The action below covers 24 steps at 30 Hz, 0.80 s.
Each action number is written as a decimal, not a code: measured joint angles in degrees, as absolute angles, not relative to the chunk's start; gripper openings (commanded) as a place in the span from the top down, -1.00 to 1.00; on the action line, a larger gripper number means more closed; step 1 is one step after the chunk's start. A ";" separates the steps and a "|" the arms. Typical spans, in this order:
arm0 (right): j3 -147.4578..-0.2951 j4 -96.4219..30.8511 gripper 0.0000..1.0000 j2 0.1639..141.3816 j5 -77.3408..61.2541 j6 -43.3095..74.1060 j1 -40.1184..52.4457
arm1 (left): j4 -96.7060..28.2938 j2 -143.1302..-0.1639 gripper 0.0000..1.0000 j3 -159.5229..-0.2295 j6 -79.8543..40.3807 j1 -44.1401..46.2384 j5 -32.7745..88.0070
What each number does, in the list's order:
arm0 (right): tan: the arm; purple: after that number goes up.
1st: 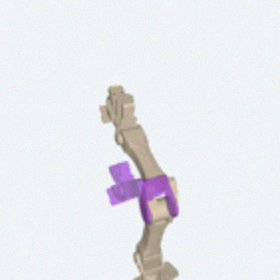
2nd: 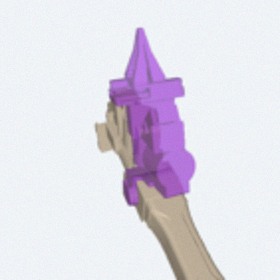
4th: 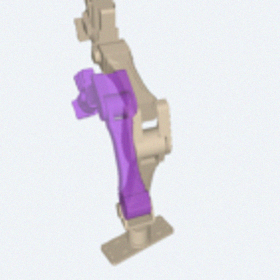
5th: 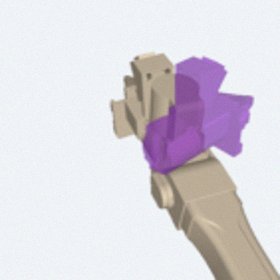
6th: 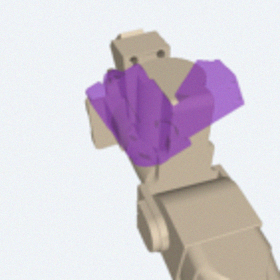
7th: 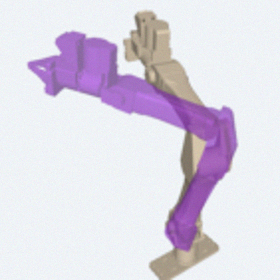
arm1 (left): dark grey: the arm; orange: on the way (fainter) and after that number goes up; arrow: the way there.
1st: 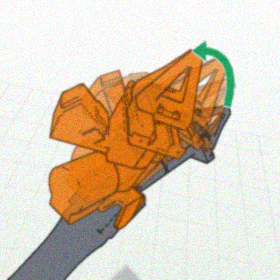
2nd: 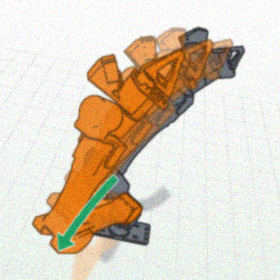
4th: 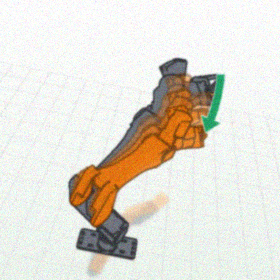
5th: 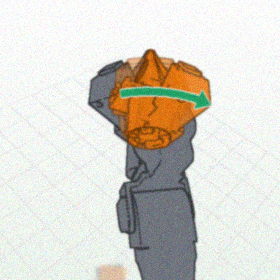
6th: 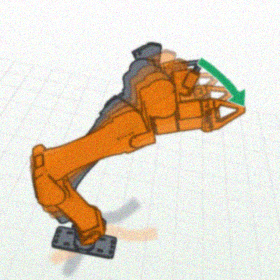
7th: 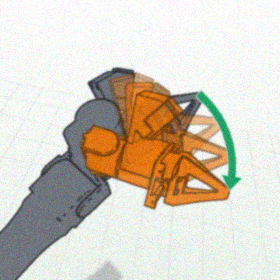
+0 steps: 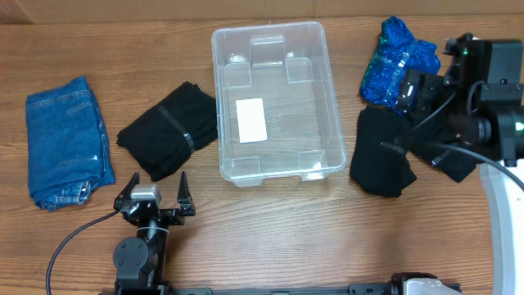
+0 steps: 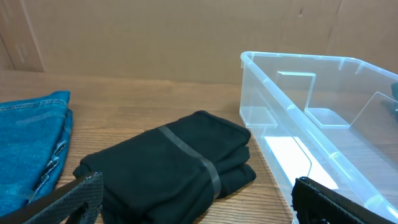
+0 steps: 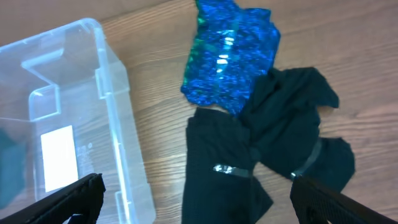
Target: Pack container
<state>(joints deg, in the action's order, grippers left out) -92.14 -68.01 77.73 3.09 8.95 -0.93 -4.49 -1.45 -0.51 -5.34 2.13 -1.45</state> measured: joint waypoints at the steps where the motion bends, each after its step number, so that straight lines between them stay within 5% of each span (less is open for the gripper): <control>1: -92.16 -68.10 -0.99 77.41 2.79 8.95 -1.83 | -4.49 -1.45 -1.00 -0.51 -5.34 2.13 -1.45; 17: -94.78 -69.08 -1.00 52.60 -0.95 8.93 -2.96 | -4.49 -1.45 -1.00 -0.51 -5.32 2.13 -1.45; 24: -94.76 -71.94 -1.00 61.98 1.91 8.97 -4.60 | -4.49 -1.45 -1.00 -0.51 -5.32 2.13 -1.48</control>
<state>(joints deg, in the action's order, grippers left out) -94.76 -71.94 61.98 1.91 8.97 -4.60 -4.49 -1.45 -0.51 -5.32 2.13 -1.48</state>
